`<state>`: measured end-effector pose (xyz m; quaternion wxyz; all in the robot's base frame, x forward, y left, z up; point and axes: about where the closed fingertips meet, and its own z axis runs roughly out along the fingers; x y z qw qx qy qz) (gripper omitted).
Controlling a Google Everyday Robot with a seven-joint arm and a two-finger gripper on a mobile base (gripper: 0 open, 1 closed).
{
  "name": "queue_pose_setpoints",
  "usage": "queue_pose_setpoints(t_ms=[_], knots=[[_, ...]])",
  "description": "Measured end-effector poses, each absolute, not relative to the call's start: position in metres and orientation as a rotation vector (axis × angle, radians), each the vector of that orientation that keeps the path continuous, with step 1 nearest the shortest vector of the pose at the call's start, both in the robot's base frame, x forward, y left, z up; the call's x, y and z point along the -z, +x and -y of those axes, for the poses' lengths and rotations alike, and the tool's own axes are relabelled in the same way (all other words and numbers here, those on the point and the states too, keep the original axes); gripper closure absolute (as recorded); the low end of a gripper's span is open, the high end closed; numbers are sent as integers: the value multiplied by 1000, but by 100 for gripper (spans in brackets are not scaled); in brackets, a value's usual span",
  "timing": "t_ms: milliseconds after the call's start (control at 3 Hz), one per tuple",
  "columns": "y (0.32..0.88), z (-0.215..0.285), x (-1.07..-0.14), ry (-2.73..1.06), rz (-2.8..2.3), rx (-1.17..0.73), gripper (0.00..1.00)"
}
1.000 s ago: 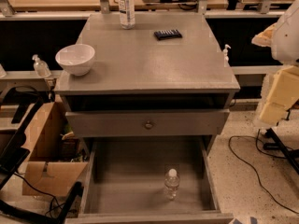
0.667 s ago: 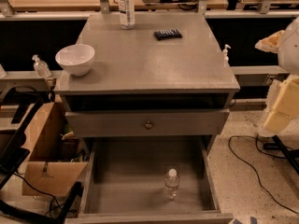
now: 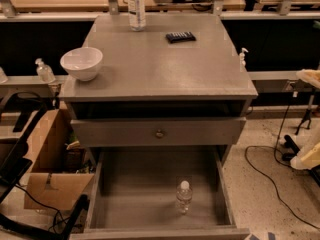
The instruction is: Pick water bottle from middle drawer and place on counter
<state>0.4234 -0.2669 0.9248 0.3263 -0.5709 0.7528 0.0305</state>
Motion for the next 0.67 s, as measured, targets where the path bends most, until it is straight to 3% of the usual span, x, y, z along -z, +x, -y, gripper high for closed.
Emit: queue_pose_setpoints(t_ms=[667], knots=[[425,291,-875,-1311,-1572,-345,0]])
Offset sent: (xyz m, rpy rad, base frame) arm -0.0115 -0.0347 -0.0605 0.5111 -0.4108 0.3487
